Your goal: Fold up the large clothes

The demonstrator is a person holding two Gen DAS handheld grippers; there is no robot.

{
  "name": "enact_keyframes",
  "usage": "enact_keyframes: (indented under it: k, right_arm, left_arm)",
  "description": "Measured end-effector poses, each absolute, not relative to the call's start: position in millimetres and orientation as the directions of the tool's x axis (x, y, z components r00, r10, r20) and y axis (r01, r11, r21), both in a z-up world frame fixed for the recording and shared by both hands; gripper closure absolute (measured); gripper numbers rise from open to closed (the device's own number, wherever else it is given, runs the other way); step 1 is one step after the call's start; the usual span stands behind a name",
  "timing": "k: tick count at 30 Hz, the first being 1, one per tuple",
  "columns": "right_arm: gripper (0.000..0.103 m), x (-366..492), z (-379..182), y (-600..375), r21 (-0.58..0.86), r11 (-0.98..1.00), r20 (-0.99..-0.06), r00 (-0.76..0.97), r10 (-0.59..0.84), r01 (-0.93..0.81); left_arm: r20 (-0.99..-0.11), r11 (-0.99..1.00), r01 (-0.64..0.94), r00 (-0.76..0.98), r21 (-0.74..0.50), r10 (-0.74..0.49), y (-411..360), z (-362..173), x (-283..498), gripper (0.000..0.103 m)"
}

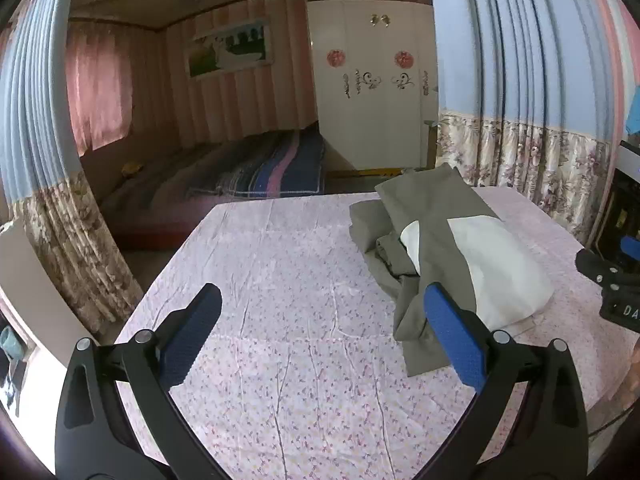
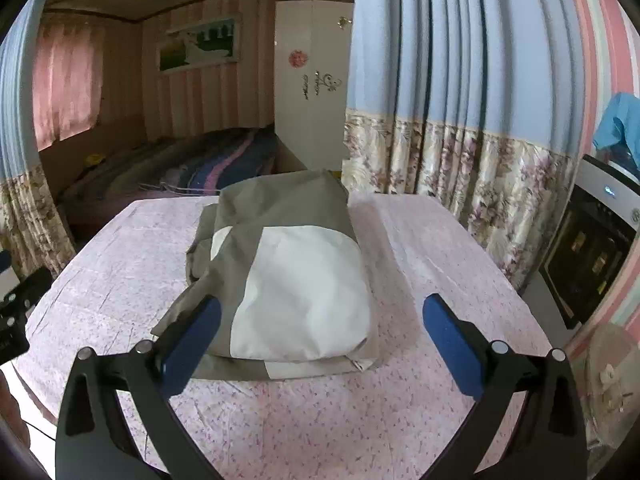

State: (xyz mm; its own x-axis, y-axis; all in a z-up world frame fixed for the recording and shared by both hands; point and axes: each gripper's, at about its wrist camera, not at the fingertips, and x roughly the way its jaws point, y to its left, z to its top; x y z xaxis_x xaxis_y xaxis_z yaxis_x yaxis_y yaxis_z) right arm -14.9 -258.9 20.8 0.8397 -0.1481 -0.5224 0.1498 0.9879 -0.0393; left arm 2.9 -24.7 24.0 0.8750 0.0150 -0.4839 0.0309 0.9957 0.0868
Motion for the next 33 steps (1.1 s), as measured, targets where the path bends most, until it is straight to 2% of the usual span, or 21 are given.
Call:
enact_keyframes:
  k: [33]
  right_arm:
    - [0.002,-9,12,-262,-0.044,0.982,-0.529,0.830,-0.179,0.184]
  left_arm:
    - [-0.532,0.998,0.006,0.846,0.056,0.025,-13,13,19,0.003]
